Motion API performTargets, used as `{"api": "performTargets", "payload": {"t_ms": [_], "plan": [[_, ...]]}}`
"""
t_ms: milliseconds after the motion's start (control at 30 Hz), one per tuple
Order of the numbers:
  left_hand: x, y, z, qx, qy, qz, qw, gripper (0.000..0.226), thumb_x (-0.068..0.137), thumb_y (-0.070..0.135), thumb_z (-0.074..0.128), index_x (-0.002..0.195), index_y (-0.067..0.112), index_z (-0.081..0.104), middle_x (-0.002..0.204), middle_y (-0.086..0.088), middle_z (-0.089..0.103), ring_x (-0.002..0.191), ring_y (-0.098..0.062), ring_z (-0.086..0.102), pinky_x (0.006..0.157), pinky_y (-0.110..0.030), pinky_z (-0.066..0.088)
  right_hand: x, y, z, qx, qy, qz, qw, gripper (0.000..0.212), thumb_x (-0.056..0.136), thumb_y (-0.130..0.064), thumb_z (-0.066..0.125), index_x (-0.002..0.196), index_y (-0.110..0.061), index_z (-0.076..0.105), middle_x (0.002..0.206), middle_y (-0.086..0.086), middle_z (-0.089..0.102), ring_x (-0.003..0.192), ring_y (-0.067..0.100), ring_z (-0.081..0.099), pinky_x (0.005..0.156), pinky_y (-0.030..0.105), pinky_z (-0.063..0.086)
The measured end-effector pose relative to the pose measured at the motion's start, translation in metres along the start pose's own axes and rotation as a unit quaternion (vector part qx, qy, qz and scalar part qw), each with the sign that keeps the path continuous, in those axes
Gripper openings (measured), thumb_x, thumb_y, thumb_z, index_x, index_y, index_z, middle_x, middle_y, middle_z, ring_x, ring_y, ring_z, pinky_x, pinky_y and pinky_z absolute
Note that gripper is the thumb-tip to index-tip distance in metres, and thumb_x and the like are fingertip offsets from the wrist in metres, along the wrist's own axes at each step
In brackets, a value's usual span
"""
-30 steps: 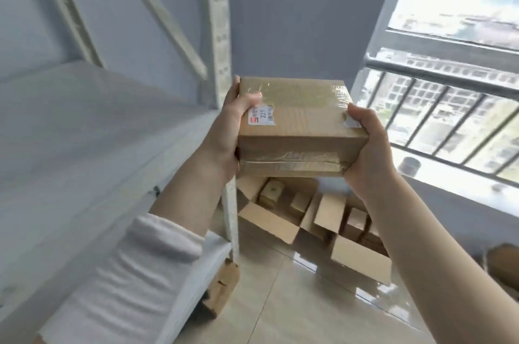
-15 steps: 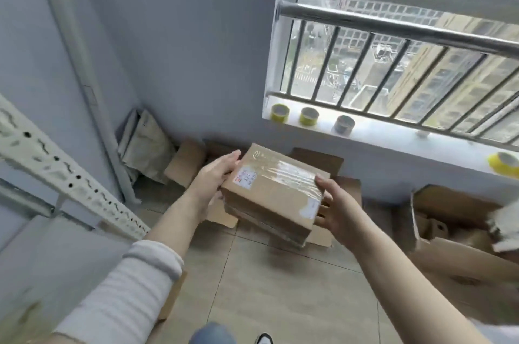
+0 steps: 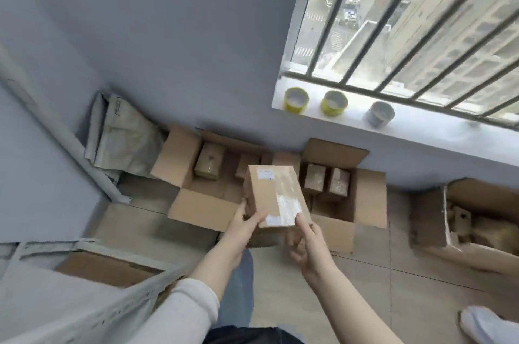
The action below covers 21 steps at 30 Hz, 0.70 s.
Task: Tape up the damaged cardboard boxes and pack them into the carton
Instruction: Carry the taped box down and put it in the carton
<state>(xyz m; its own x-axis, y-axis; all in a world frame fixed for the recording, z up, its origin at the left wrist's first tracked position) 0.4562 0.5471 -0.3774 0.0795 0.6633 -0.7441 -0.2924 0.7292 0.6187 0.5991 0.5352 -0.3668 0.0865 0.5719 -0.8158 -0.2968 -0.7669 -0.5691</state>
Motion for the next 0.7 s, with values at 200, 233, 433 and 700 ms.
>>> {"api": "performTargets", "payload": {"t_ms": [200,233,433,700], "plan": [[0.120,0.036,-0.056,0.080,0.104,-0.009,0.991,0.069,0.087,0.039,0.062,0.143,0.015,0.030,0.144,-0.003,0.041,0.123,-0.014,0.045,0.092,-0.022,0.035,0.101,0.005,0.062,0.044,0.043,0.089,0.994,0.020,0.090,-0.027,0.060,0.102,-0.015,0.052,0.103,0.006,0.064,0.099,0.019,0.060,0.103,0.036,0.041],[0.143,0.035,-0.062,0.091,0.115,-0.006,0.989,0.064,0.086,0.040,0.061,0.140,0.017,0.034,0.141,-0.002,0.044,0.118,-0.012,0.047,0.088,-0.021,0.036,0.124,0.006,0.070,0.051,0.046,0.093,0.993,0.018,0.090,-0.025,0.060,0.101,-0.013,0.053,0.101,0.007,0.065,0.097,0.018,0.061,0.104,0.036,0.040],[0.302,-0.019,-0.114,0.144,0.151,-0.022,0.978,0.051,0.091,0.038,0.055,0.136,0.017,0.041,0.130,0.001,0.052,0.106,-0.006,0.047,0.085,-0.019,0.035,0.304,0.053,0.088,0.048,0.061,0.114,0.990,0.027,0.091,-0.012,0.058,0.113,0.003,0.051,0.115,0.020,0.061,0.108,0.029,0.058,0.104,0.041,0.039],[0.513,-0.101,-0.180,0.191,0.141,0.010,0.971,0.052,0.095,0.029,0.050,0.144,0.017,0.036,0.143,-0.001,0.044,0.131,-0.014,0.039,0.095,-0.017,0.027,0.526,0.128,0.110,-0.025,0.054,0.070,0.996,0.033,0.089,-0.017,0.062,0.120,-0.008,0.050,0.113,0.012,0.063,0.102,0.022,0.060,0.078,0.026,0.049]]}}
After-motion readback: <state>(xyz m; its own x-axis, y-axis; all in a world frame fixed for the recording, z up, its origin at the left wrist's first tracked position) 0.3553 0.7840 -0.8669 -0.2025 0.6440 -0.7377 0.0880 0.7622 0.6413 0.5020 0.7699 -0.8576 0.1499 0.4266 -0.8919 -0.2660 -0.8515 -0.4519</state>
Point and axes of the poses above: each hand's wrist, its own x-axis towards the middle knuckle, its own z-axis out of the palm, y = z × x, the point moved 4 cm from there along x, towards the middle knuckle
